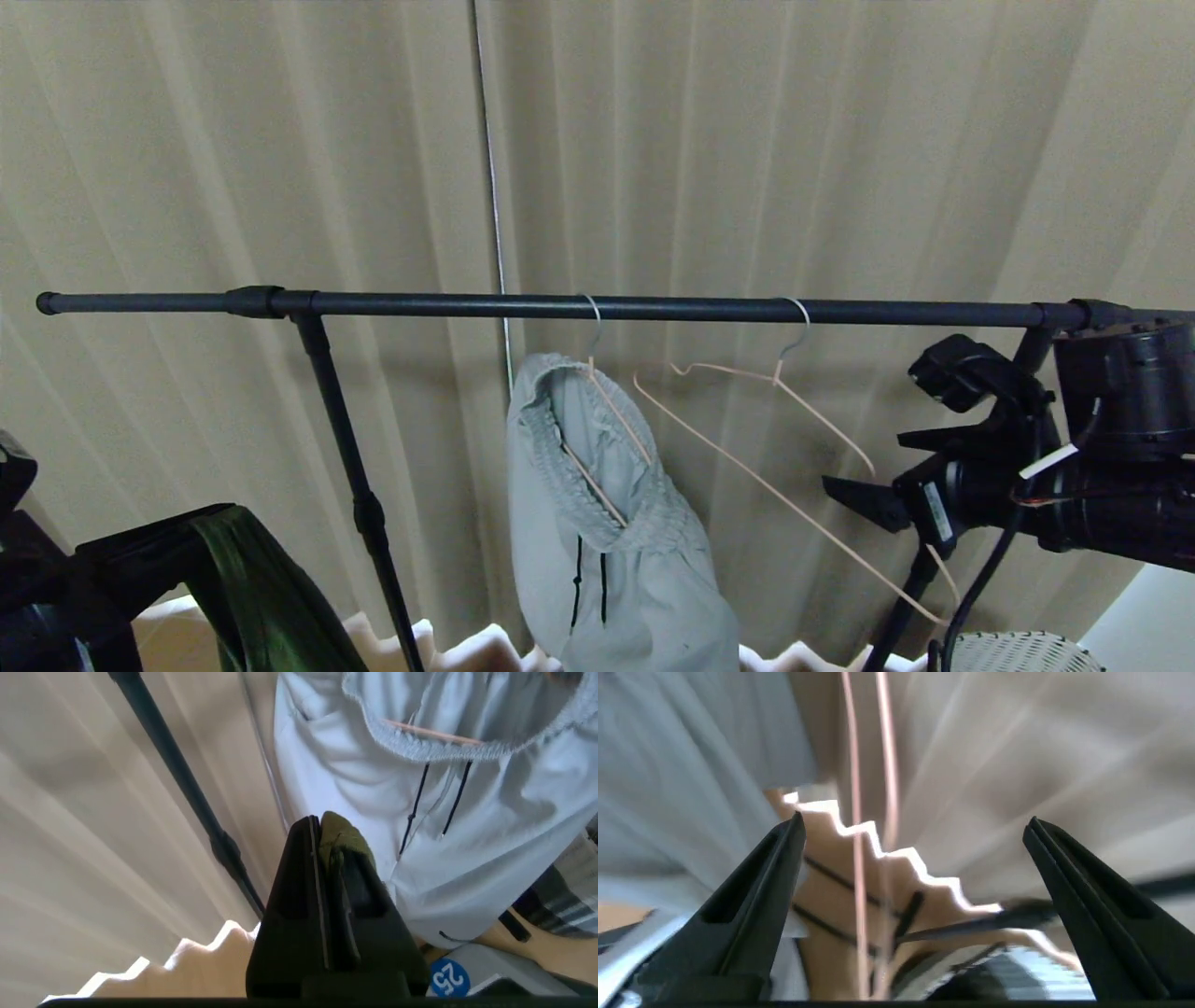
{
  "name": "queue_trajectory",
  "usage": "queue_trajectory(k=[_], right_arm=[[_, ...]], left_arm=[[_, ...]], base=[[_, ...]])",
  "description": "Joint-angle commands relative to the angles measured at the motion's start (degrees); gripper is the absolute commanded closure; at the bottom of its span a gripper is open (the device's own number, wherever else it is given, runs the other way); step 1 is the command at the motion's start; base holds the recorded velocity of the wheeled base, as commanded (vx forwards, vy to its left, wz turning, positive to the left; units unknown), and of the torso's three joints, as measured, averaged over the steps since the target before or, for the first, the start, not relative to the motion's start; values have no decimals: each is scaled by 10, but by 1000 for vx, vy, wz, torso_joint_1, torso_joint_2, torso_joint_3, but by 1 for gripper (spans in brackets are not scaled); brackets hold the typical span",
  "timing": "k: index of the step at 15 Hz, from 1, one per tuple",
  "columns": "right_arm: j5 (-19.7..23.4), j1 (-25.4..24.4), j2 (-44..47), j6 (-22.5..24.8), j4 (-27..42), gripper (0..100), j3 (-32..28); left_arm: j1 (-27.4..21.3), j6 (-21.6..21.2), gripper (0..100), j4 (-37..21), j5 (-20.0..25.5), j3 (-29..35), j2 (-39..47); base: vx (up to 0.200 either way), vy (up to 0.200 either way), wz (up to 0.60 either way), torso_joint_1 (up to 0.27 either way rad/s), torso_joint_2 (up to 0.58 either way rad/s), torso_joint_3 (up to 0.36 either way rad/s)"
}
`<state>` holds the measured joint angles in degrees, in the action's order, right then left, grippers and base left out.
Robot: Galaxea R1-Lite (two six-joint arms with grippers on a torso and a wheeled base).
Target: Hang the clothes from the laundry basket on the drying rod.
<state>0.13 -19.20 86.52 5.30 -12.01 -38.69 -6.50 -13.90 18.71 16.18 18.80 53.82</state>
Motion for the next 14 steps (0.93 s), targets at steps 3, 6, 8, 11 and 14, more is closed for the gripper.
queue_trajectory(k=[3,6,8,11,14], right_arm=[[-5,-1,71,-21,-2,0,-19],[-5,0,82,-31,-6,0,-24],[-6,-3,82,-30,-16,0,-20],[-7,-3,81,-24,-26,0,-20],[-7,-3,74,-24,-25,0,-16]], left_arm=[[0,0,100,-2,0,4,1],[0,0,100,-1,0,3,1],[0,0,100,-2,0,3,1],[0,-1,100,-1,0,2,1],[0,-1,100,-1,0,2,0]], base=[[0,0,0,0,0,0],[0,0,0,0,0,0],[0,0,0,0,0,0],[0,0,0,0,0,0],[0,0,0,0,0,0]])
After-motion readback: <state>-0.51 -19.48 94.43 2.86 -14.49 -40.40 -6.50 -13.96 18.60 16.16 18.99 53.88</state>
